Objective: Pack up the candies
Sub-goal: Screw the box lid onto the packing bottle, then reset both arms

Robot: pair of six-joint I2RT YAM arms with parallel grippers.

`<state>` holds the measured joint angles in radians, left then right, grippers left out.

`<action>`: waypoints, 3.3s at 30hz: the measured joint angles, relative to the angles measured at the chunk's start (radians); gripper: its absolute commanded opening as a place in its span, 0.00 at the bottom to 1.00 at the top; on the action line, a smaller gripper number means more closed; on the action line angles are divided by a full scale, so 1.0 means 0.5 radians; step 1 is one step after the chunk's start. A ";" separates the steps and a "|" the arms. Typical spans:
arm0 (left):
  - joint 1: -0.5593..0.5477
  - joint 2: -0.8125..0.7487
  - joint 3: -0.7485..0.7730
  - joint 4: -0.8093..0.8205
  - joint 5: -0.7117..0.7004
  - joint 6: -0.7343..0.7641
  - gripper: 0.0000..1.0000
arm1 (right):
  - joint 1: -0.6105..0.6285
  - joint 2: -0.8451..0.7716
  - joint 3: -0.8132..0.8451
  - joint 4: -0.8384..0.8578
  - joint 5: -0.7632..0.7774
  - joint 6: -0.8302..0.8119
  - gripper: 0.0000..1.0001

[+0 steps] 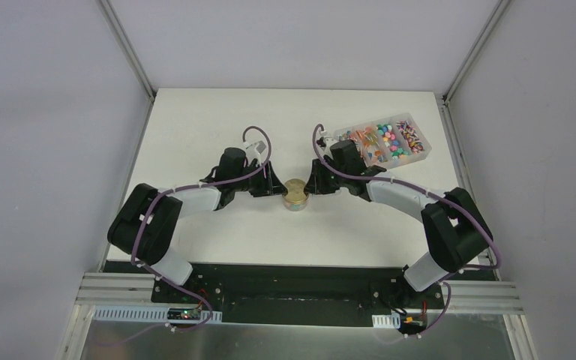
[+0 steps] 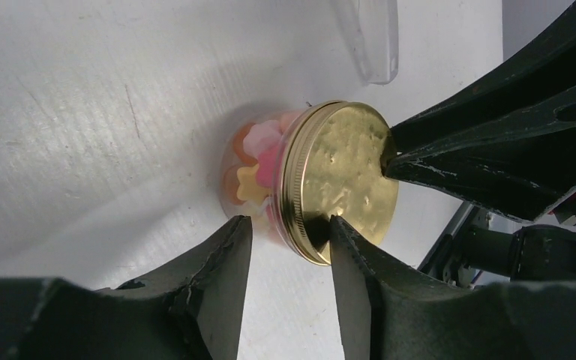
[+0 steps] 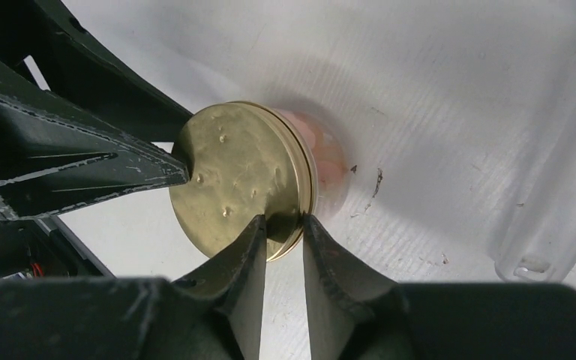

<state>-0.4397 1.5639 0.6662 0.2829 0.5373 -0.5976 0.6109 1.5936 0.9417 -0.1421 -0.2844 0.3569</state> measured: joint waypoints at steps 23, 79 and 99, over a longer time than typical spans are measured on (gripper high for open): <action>-0.079 0.014 -0.083 0.224 0.001 -0.240 0.43 | -0.039 -0.216 -0.577 0.729 -0.141 0.204 0.52; -0.156 -0.014 0.086 -0.191 -0.011 -0.136 0.24 | -0.031 -0.418 -0.674 0.604 -0.350 0.420 0.12; -0.169 -0.661 0.478 -0.780 -0.474 0.291 0.93 | -0.031 -0.998 -0.369 0.025 -0.009 0.198 0.79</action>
<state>-0.5240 1.2335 0.9054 -0.1074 0.3004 -0.4519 0.5953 1.0946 0.7574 -0.1295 -0.2890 0.4561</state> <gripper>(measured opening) 0.617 0.654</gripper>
